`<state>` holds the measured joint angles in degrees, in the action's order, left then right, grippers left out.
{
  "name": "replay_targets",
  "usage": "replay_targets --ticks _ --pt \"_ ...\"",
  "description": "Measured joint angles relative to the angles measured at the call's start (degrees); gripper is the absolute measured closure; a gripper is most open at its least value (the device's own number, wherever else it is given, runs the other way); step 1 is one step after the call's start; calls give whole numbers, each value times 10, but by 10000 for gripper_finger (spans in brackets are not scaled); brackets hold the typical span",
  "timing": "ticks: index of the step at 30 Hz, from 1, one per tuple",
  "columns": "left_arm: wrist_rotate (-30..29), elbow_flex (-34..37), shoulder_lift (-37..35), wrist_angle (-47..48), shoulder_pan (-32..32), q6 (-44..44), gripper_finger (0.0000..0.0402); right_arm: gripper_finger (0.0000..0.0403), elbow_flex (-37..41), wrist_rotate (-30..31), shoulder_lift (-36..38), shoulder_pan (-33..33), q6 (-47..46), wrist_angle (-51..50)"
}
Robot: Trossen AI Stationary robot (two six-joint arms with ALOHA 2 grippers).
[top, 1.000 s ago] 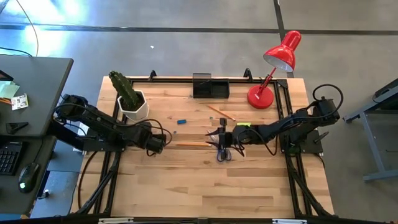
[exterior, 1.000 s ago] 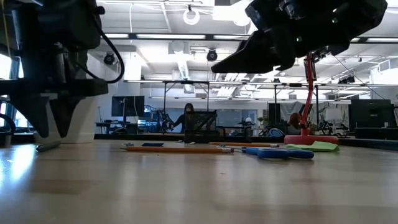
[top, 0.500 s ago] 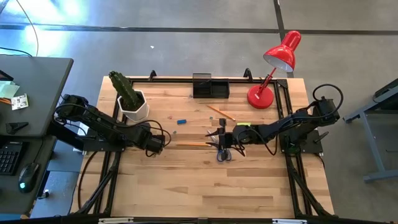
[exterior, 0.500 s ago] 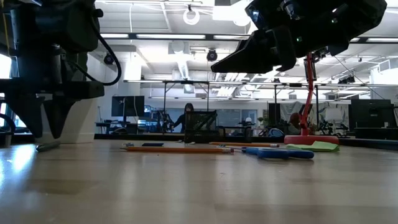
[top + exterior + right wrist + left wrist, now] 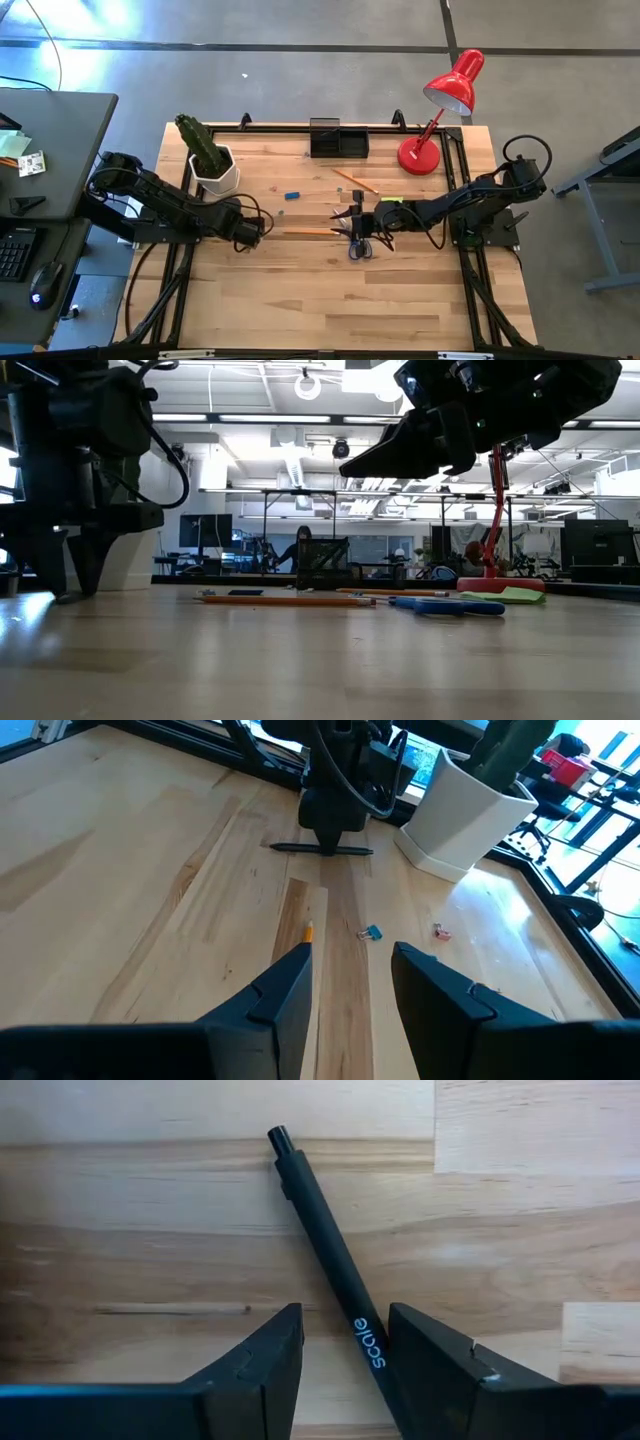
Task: Pick and place office supplies into organizer
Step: Put the black pen into the top left section of the desk organizer
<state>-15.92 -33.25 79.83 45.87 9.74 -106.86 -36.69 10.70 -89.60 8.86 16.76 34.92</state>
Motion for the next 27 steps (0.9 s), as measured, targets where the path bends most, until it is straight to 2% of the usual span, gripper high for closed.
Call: replay_targets --ticks 27 --pt "12 0 0 0 0 36 262 270 0 0 0 0 -8 -18"
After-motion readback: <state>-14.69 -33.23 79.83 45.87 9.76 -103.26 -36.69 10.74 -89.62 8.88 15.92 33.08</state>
